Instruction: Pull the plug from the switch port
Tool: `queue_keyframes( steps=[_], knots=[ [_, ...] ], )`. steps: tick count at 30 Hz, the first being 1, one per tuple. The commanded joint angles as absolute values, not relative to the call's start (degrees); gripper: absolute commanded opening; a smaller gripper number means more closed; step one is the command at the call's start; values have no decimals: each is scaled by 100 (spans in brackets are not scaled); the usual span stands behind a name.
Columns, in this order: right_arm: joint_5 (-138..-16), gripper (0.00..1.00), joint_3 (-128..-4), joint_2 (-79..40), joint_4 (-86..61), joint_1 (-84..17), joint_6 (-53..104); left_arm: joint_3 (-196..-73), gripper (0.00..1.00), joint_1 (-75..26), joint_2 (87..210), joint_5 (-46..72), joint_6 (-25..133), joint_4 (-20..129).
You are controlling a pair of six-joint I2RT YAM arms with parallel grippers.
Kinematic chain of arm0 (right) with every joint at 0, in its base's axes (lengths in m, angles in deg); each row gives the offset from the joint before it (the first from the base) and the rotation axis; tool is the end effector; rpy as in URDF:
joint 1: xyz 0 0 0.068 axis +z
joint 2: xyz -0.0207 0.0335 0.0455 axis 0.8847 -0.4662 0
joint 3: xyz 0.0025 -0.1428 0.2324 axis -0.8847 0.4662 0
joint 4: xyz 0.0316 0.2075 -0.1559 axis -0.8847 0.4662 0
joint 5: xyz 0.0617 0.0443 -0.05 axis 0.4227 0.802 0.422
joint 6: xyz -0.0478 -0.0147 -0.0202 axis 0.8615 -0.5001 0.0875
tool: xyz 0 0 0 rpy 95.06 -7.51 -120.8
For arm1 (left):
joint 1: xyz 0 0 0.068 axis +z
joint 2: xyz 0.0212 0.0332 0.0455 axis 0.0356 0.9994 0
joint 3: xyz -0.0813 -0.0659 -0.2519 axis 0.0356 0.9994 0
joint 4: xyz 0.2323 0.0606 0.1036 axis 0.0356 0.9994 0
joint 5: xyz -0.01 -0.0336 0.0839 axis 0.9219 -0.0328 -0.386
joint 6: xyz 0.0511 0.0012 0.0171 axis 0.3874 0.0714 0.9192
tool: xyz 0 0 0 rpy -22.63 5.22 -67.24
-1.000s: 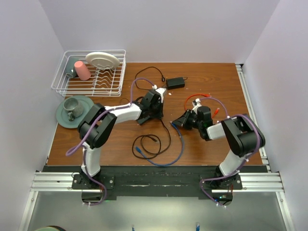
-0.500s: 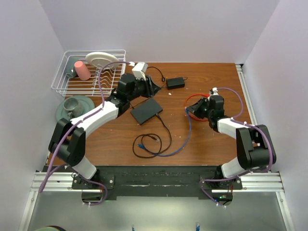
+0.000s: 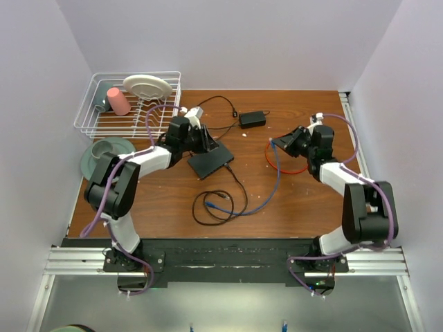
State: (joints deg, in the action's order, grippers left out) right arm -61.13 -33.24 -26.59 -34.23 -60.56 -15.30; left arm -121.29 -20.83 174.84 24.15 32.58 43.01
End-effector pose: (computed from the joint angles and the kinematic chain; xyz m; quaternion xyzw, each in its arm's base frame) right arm 0.3239 0.0235 0.2018 0.2218 0.7992 0.3772 0.4121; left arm 0.3546 -0.1623 0.1954 0.0125 0.8547 -0.3596 0.3741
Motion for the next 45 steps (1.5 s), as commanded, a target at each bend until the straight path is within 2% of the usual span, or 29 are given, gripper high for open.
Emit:
queue_keyframes(
  steps=[1,3,6,8,13,16,33,40,45],
  knots=[
    [-5099,0,-3191,-1839,-4198,-5580,-1889,-12261,28,-2029,17992,2966,2937,3906],
    [-4756,0,-3067,-1427,-4553,-5360,-2144,-12147,28,-2037,18072,3037,2815,3766],
    [-4283,0,-3566,-1109,-3959,-5044,-1822,-12085,27,-2028,18143,3046,2849,3800],
    [-4463,0,-3839,-758,-3361,-4895,-1689,-12067,27,-2028,18143,3037,2858,3800],
    [-6559,0,-4550,708,-1429,-4771,-889,-12094,26,-2037,18239,3072,2823,3835],
    [-7554,0,-4936,896,-841,-4762,-651,-12059,25,-2037,18310,3116,2752,3809],
    [-9965,0,-5939,-1298,-432,-4937,-404,-12014,24,-2037,18486,3142,2647,3800],
    [-9536,0,-6143,-2767,-169,-6017,-1037,-12014,24,-2037,18547,3160,2629,3809],
    [-9317,2,-5879,-3094,-703,-6353,-1196,-12041,24,-2037,18626,3195,2585,3792]
  ],
)
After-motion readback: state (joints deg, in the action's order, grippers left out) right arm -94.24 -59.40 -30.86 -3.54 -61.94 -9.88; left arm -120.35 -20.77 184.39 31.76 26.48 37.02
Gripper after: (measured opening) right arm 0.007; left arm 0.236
